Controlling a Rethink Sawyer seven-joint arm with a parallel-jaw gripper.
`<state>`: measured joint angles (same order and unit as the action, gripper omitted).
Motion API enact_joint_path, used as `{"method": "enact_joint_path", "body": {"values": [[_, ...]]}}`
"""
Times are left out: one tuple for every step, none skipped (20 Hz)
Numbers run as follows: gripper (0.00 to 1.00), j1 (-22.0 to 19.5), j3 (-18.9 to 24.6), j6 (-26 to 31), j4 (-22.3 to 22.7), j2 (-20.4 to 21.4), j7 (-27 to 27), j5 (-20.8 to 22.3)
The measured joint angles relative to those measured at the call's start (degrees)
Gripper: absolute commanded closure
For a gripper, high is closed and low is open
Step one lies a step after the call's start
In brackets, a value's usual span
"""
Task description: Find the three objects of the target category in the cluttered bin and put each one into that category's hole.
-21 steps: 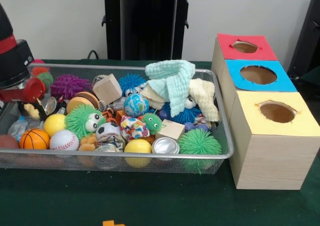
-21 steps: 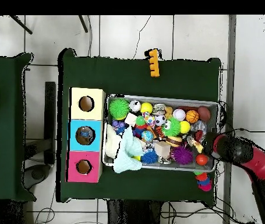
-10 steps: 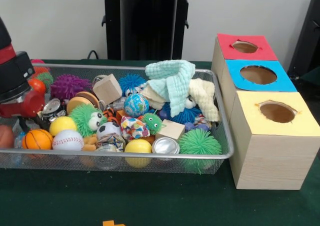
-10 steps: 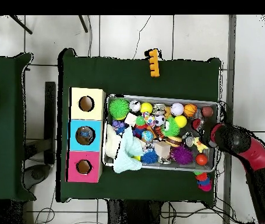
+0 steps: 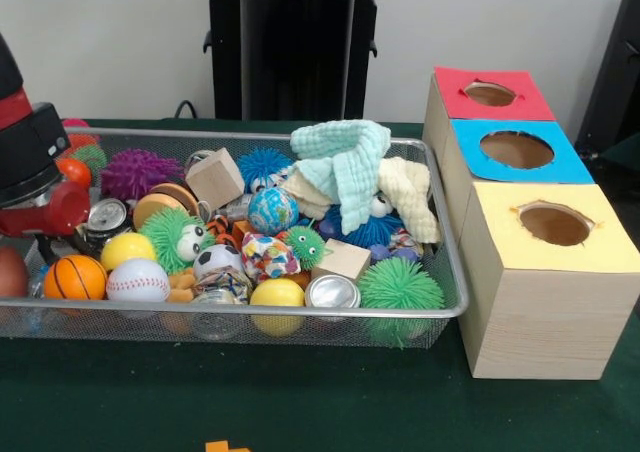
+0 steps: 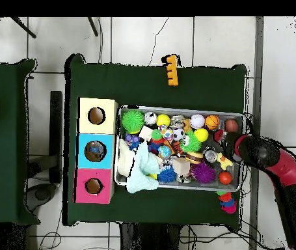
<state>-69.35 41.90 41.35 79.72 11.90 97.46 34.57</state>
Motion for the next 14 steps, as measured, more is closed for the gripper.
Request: {"method": "enact_joint_path", "body": {"values": [[0.0, 0.0, 0.01, -0.36, 0.3, 0.27, 0.0, 0.21], [0.0, 0.0, 0.0, -0.71, 0.57, 0.55, 0.0, 0.45], [0.0, 0.0, 0.0, -1.07, 0.84, 0.83, 0.0, 0.69], [0.0, 0.01, -0.01, -1.55, 1.21, 1.24, 0.0, 1.08], [0.0, 0.02, -0.01, -1.87, 1.46, 1.49, 0.0, 1.34], [0.0, 0.08, -0.02, -2.71, 2.07, 2.05, 0.0, 1.93], [0.0, 0.18, -0.07, -3.83, 2.85, 2.73, 0.0, 2.6], [0.0, 0.31, -0.21, -5.01, 3.66, 3.4, 0.0, 3.2], [0.0, 0.54, -0.45, -6.81, 4.8, 4.36, 0.0, 3.95], [0.0, 0.78, -0.67, -8.5, 5.81, 5.24, 0.0, 4.55], [0.0, 0.97, -0.82, -9.79, 6.61, 5.98, 0.0, 4.98], [0.0, 1.17, -0.95, -11.14, 7.45, 6.74, 0.0, 5.31], [0.0, 1.5, -1.12, -13.25, 9.01, 8.2, -0.01, 5.8], [0.0, 1.62, -1.19, -14.0, 9.79, 8.91, -0.01, 5.93]]}}
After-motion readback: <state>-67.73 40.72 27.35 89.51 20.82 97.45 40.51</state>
